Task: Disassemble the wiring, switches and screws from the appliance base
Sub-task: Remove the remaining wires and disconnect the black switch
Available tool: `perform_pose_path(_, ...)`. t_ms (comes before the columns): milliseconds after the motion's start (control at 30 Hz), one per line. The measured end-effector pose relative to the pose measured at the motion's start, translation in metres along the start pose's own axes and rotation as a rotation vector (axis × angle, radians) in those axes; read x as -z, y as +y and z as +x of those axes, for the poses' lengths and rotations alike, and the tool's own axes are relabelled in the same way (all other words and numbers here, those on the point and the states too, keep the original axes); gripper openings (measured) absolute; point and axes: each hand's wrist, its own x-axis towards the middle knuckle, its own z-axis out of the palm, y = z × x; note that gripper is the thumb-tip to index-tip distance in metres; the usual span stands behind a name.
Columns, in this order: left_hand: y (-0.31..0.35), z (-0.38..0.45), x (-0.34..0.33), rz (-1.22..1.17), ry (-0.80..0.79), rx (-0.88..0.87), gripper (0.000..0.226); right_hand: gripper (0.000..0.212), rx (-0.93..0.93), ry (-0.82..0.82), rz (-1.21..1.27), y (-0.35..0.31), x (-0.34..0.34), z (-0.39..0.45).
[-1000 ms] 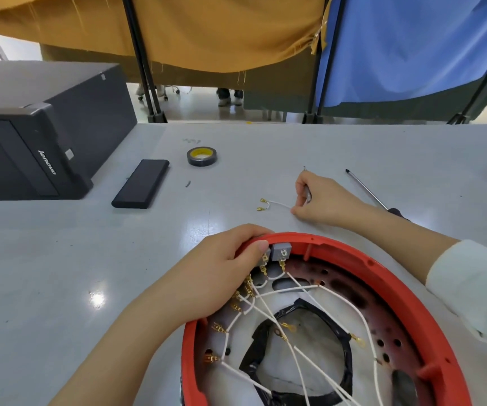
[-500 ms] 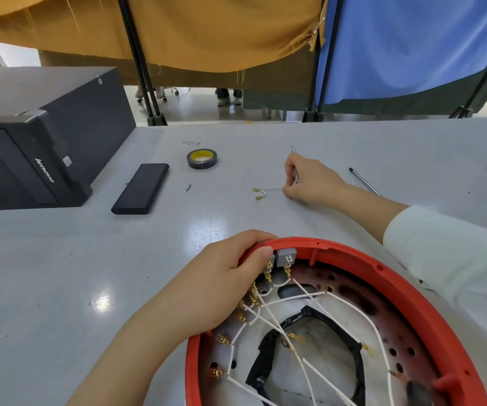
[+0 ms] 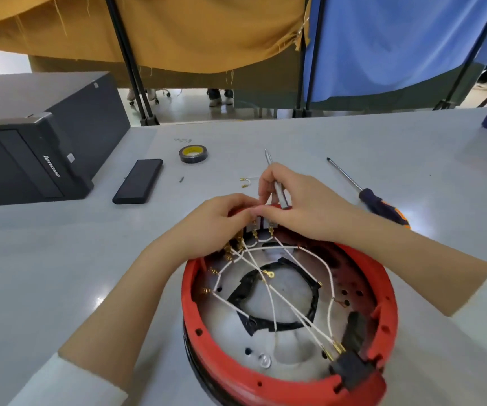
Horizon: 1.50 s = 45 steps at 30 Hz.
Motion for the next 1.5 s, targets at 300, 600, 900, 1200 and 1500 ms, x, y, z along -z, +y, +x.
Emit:
perform_pose_path(300, -0.011, -0.023, -0.007, -0.026, 0.168, 0.136, 0.030, 0.032, -0.049, 0.057, -0.064, 0.006, -0.007, -0.010)
perform_pose_path(600, -0.005, -0.016, -0.005, 0.110, 0.071, 0.060, 0.030, 0.032, -0.020, 0.202, 0.128, -0.009, -0.003, -0.036)
perform_pose_path(900, -0.003, -0.012, -0.006, 0.046, 0.051, 0.028, 0.028, 0.041, -0.111, -0.015, 0.607, -0.020, -0.003, -0.017)
perform_pose_path(1200, -0.013, -0.014, -0.010, -0.011, 0.118, 0.008, 0.025, 0.025, -0.209, 0.085, 0.697, -0.004, -0.003, -0.019)
perform_pose_path(1500, -0.011, -0.016, -0.010, -0.042, 0.091, 0.011, 0.023, 0.025, -0.213, 0.156, 0.462, -0.002, -0.005, -0.025)
